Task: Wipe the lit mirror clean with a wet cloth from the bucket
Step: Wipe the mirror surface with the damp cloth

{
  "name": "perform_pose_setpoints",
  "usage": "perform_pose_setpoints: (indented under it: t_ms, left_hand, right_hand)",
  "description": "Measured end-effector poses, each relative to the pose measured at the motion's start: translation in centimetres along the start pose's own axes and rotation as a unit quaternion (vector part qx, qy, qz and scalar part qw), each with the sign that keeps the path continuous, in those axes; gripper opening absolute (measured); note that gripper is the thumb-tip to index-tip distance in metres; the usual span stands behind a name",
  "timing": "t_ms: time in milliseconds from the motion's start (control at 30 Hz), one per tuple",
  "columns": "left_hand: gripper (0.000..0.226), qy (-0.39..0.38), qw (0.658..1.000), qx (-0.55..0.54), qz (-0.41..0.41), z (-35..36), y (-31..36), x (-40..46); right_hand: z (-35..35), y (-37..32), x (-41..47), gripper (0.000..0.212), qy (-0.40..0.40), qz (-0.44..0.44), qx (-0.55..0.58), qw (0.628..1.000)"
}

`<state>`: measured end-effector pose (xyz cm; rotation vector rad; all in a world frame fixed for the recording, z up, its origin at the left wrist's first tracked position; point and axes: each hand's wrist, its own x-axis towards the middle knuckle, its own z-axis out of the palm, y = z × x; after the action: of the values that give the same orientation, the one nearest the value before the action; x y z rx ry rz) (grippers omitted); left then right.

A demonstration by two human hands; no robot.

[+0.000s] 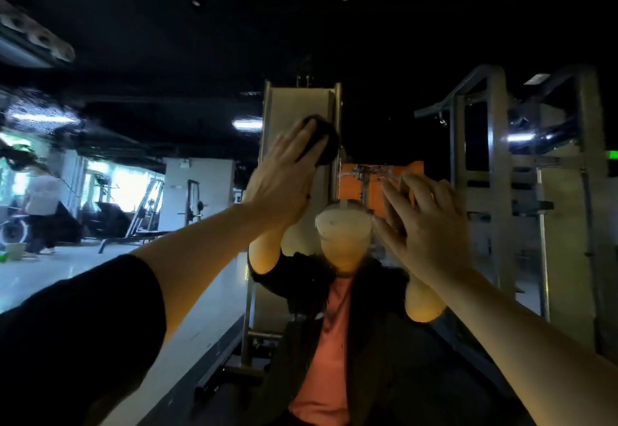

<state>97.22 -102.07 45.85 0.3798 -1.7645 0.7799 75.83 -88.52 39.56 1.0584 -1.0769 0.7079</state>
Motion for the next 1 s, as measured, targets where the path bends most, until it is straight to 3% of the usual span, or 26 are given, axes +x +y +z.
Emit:
perform_pose_setpoints:
  t_ms: [100,167,200,300,367,433,500,567,600,700,767,933,1000]
  left_hand:
    - [0.057,0.018,0.983,-0.02,-0.184,-1.2,-1.6,0.8]
    - [0.058,0.041,0.971,-0.041,-0.23,-0.9,0.6,1.4]
    - [0.061,0.042,0.976,-0.049,-0.209,-0.4,2.6,1.4]
    - [0.069,0.013,0.998,-0.043,-0.034,1.6,7.8,0.3]
    - [0.073,-0.012,0.999,-0.021,0.021,1.8,7.1,0.0]
    - [0.07,-0.01,1.0,0.002,-0.025,1.2,4.2,0.4]
    - [0.061,0.015,0.99,-0.006,-0.14,0.4,2.2,0.8]
    - [0.061,0.035,0.98,-0.024,-0.197,0.6,3.9,0.9]
    - [0.064,0.033,0.984,-0.032,-0.174,1.0,5.8,0.6]
    - [0.071,-0.011,0.998,-0.063,-0.005,2.3,10.8,-1.4]
    - [0.074,-0.028,0.997,-0.06,0.039,2.4,9.8,-2.3]
    - [0.069,0.028,0.987,-0.072,-0.141,2.1,7.6,-4.5]
    - [0.068,0.008,0.993,-0.085,-0.081,3.0,10.9,-7.7]
  right_hand:
    - [-0.8,0.3,0.2,0.055,-0.01,-0.018,0.002,1.0]
    - [-1.2,0.6,0.3,0.055,-0.022,-0.031,0.003,0.999]
    - [-1.3,0.8,0.2,0.054,-0.03,-0.036,0.002,0.999]
    - [-1.6,1.7,-0.6,0.052,-0.048,-0.045,-0.001,0.998]
    - [-1.8,2.7,-1.4,0.052,-0.04,-0.04,-0.003,0.998]
    - [-1.8,3.6,-2.0,0.053,-0.02,-0.029,-0.007,0.999]
    - [-1.7,3.7,-2.3,0.054,-0.013,-0.019,-0.007,1.0]
    - [-1.6,3.4,-2.5,0.054,-0.018,-0.003,0.003,1.0]
    - [-1.6,3.3,-2.5,0.054,-0.023,0.005,0.009,1.0]
    - [-1.7,3.2,-2.6,0.055,-0.048,0.018,0.018,0.999]
    - [-2.0,3.3,-3.0,0.057,-0.064,0.01,0.011,0.998]
    - [-3.1,2.1,-5.4,0.053,-0.058,-0.001,0.034,0.998]
    - [-3.4,0.8,-7.1,0.05,-0.072,-0.009,0.047,0.996]
